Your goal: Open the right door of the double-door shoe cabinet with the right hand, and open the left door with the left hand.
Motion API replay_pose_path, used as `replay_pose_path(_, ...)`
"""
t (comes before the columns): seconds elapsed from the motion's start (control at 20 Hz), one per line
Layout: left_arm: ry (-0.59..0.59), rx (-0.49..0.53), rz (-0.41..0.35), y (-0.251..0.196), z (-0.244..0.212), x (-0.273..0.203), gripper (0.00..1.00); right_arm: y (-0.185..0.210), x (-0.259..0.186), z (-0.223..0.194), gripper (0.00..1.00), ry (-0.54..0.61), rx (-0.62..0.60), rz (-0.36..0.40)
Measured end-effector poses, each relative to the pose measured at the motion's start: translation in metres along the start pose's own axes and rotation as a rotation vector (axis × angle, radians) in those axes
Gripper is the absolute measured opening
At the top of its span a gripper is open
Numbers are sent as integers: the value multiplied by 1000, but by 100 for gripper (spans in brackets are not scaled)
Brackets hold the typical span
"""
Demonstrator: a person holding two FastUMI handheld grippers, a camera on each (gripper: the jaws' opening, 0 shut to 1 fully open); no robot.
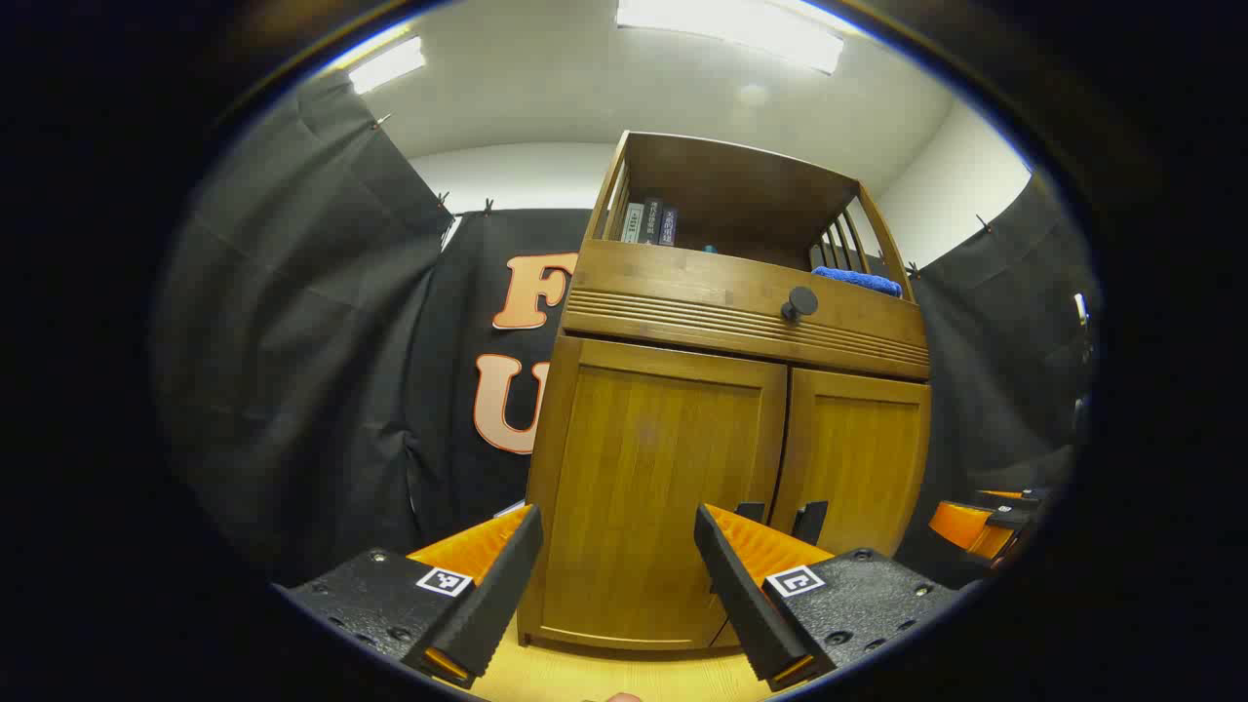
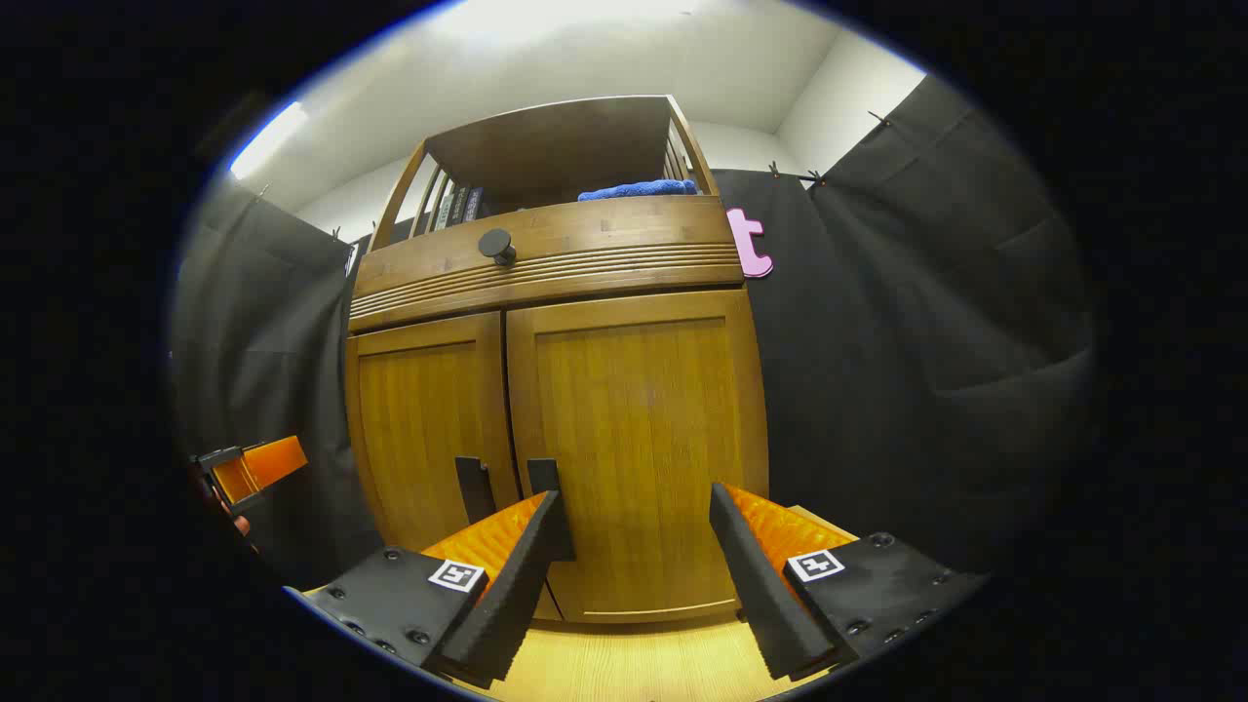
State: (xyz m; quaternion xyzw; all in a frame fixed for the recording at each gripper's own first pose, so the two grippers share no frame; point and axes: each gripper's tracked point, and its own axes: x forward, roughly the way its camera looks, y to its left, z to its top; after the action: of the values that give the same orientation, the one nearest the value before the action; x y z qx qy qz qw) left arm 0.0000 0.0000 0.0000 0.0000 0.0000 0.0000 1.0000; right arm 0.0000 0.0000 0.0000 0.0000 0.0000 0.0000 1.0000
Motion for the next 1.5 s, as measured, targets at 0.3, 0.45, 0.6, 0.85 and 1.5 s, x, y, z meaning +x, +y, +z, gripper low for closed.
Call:
replay_pose_path(0.3,6,1,-1,0,-2,1,95,-2,1,-3,89,12,10,-6)
replay_pose_path(0.45,10,-1,-1,1,-4,3,92,-4,1,-4,89,14,13,-9)
replay_pose_path(0.6,18,-1,-3,0,-6,3,95,-4,1,-6,89,20,16,-8)
replay_pose_path(0.85,6,2,-3,1,-3,4,95,-7,1,-5,98,11,27,-26)
replay_pose_path(1.5,18,-10,12,9,-10,4,95,9,19,14,97,-44,42,30)
